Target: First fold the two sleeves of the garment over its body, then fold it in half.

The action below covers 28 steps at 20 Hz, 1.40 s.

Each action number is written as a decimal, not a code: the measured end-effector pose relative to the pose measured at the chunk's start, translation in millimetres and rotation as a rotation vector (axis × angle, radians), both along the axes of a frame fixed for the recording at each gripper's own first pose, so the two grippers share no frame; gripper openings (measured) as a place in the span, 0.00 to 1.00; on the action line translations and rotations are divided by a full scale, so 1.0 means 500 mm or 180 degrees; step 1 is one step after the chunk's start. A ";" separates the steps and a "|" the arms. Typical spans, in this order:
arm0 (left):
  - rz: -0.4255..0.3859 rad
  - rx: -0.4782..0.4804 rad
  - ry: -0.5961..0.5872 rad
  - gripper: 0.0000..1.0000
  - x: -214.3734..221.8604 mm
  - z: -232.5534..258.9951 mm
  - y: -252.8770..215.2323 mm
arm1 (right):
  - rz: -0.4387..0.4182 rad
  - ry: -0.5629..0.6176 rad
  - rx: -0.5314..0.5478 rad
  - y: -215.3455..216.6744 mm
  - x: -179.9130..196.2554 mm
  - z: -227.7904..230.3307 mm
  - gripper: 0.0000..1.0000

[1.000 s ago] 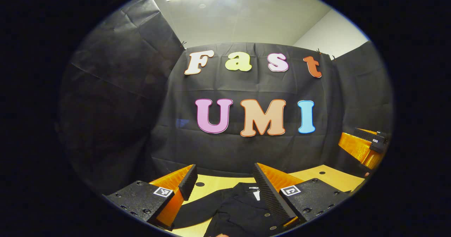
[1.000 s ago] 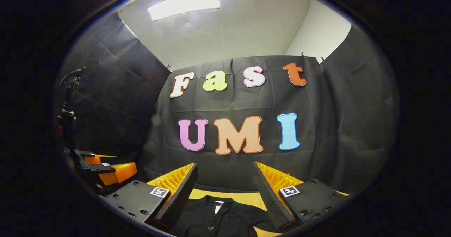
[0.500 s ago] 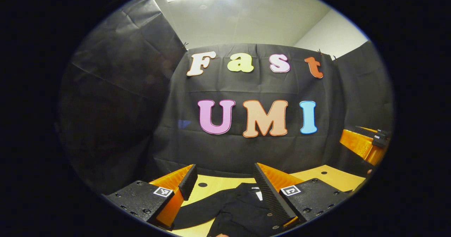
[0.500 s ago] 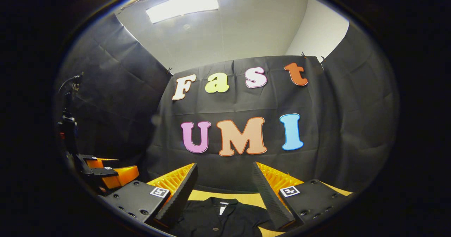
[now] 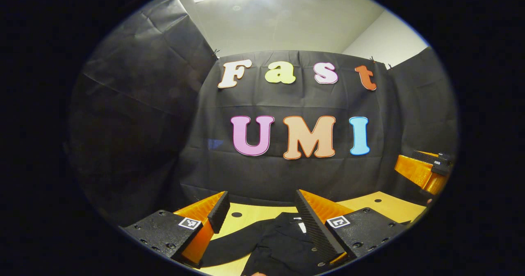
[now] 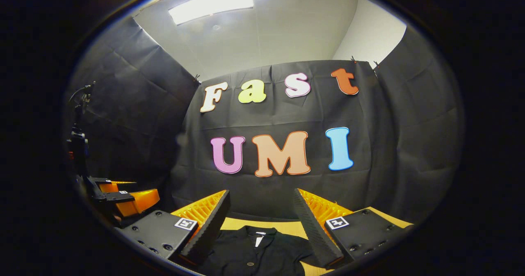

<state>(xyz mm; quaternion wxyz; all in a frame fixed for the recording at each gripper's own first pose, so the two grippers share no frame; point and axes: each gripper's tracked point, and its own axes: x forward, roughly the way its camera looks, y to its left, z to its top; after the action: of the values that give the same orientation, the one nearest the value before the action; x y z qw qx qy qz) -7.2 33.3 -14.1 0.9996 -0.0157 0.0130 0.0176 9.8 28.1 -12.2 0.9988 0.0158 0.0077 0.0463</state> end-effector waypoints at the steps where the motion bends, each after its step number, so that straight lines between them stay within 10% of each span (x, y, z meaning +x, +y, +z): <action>1: 0.0002 0.0002 0.0004 0.97 0.000 0.001 -0.001 | 0.0013 0.0010 0.0002 -0.001 -0.001 -0.002 0.98; 14: 0.0001 0.0061 0.0027 0.97 0.016 0.003 -0.072 | -0.0072 0.0265 -0.0222 -0.140 0.049 -0.063 0.99; 28: 0.0012 0.0155 0.0059 0.97 0.037 -0.004 -0.157 | -0.0556 0.1523 -0.0726 -0.471 0.072 -0.334 0.98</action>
<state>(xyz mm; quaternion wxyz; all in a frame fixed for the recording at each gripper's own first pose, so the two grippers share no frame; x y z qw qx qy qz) 11.2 -44.9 -16.2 0.9995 0.0088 0.0217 0.0200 45.8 -207.3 -179.0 0.9641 -0.0856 0.2471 -0.0461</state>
